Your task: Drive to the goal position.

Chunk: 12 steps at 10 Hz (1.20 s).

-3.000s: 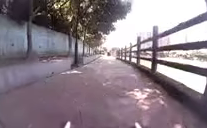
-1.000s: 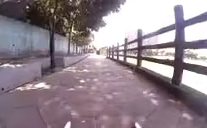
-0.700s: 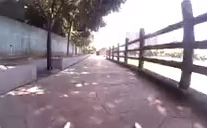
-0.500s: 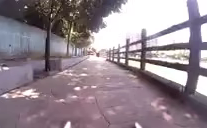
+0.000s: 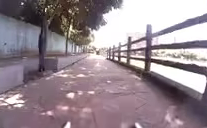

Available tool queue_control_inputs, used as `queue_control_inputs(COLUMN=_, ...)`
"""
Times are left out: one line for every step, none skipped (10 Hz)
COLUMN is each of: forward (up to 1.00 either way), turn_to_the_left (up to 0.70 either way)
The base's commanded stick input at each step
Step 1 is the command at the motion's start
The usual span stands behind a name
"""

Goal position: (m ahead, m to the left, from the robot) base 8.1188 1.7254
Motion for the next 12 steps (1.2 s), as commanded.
queue_control_inputs(forward=0.7, turn_to_the_left=0.0)
queue_control_inputs(forward=0.7, turn_to_the_left=0.0)
queue_control_inputs(forward=0.7, turn_to_the_left=-0.05)
queue_control_inputs(forward=0.7, turn_to_the_left=-0.34)
queue_control_inputs(forward=0.7, turn_to_the_left=-0.35)
queue_control_inputs(forward=0.7, turn_to_the_left=-0.35)
queue_control_inputs(forward=0.7, turn_to_the_left=-0.19)
queue_control_inputs(forward=0.7, turn_to_the_left=0.0)
queue_control_inputs(forward=0.7, turn_to_the_left=0.0)
queue_control_inputs(forward=0.7, turn_to_the_left=0.0)
queue_control_inputs(forward=0.7, turn_to_the_left=0.0)
queue_control_inputs(forward=0.7, turn_to_the_left=0.0)
